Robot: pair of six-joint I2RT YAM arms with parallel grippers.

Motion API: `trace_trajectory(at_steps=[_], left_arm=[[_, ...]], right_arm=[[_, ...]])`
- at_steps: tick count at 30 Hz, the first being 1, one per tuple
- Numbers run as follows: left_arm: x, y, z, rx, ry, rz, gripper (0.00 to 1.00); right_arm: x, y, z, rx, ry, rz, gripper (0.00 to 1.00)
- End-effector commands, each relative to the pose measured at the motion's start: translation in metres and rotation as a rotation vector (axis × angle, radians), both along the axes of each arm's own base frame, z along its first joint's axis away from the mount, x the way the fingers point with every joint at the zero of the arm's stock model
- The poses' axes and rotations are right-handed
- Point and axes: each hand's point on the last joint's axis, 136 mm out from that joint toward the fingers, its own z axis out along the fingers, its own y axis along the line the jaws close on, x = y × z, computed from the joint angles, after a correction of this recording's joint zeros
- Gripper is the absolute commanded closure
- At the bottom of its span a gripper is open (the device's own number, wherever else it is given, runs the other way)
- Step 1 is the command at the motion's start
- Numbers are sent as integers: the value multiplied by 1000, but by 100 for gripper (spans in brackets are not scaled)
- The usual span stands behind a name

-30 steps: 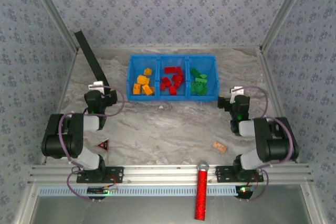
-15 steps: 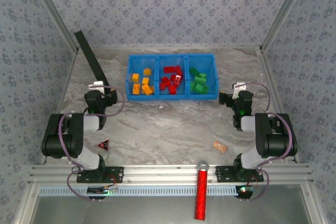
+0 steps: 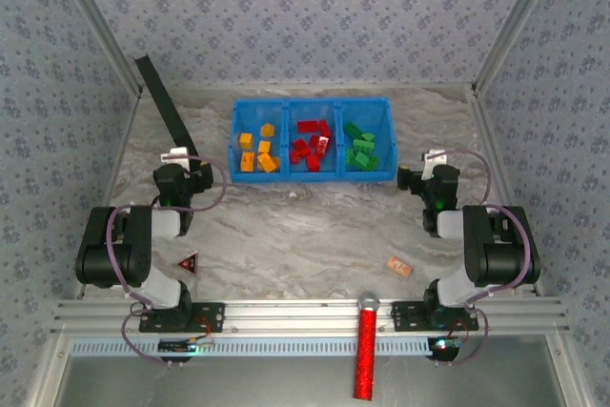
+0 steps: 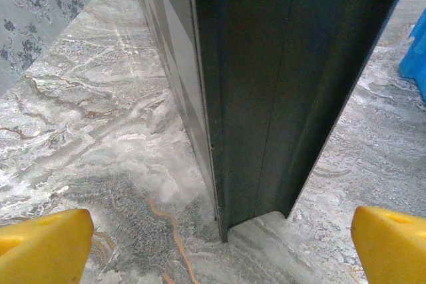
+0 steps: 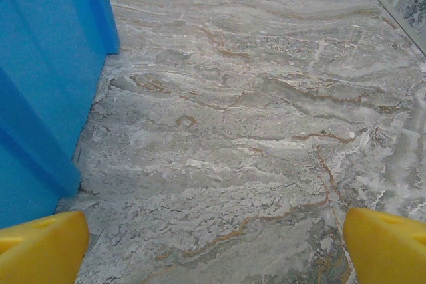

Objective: Sort the legos into containers by color
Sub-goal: Reset both arms

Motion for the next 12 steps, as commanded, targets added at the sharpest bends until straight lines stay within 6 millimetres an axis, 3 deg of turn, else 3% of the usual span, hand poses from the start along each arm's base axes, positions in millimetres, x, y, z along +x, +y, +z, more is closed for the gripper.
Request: trace_trajectory(at_steps=[1,12], left_arm=[[3,-1,4,4,-25,-19,1],[3,-1,5,5,-26,-19,1]], right_arm=[[4,2,5,14,-12,8,0],[5,2,5,18,-12,9,0]])
